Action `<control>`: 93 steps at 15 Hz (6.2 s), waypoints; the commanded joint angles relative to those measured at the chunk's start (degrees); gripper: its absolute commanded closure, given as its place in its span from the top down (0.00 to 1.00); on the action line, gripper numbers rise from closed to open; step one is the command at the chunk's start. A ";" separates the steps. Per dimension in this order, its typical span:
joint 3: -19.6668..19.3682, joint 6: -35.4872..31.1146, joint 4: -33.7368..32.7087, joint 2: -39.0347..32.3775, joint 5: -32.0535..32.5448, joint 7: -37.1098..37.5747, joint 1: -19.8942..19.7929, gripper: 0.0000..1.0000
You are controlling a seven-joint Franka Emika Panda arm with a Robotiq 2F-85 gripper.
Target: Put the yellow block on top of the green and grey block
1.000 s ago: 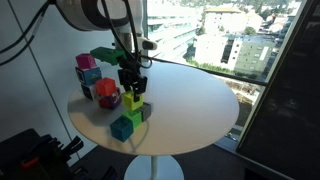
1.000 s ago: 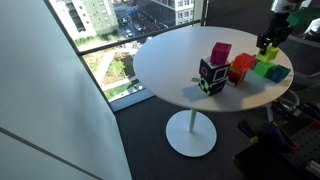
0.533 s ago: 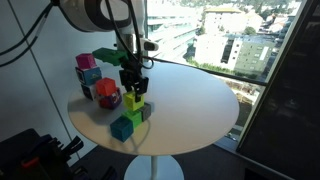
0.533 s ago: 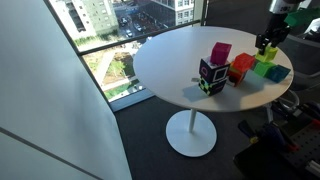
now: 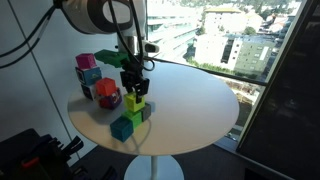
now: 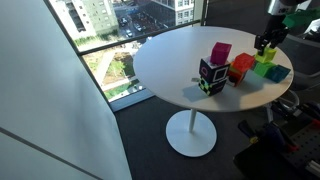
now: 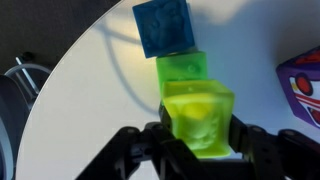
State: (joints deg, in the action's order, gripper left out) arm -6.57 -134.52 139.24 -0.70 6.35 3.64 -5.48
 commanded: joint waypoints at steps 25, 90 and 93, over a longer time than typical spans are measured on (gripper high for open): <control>-0.43 -1.79 -0.93 -1.79 1.08 -1.93 -0.55 0.82; 5.39 27.40 -3.14 30.32 -8.73 -4.50 5.11 1.00; 5.49 27.89 -3.35 30.38 -8.57 -5.63 5.79 1.00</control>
State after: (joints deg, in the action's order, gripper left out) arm -0.72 -106.91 135.31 28.38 -1.28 0.02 -0.47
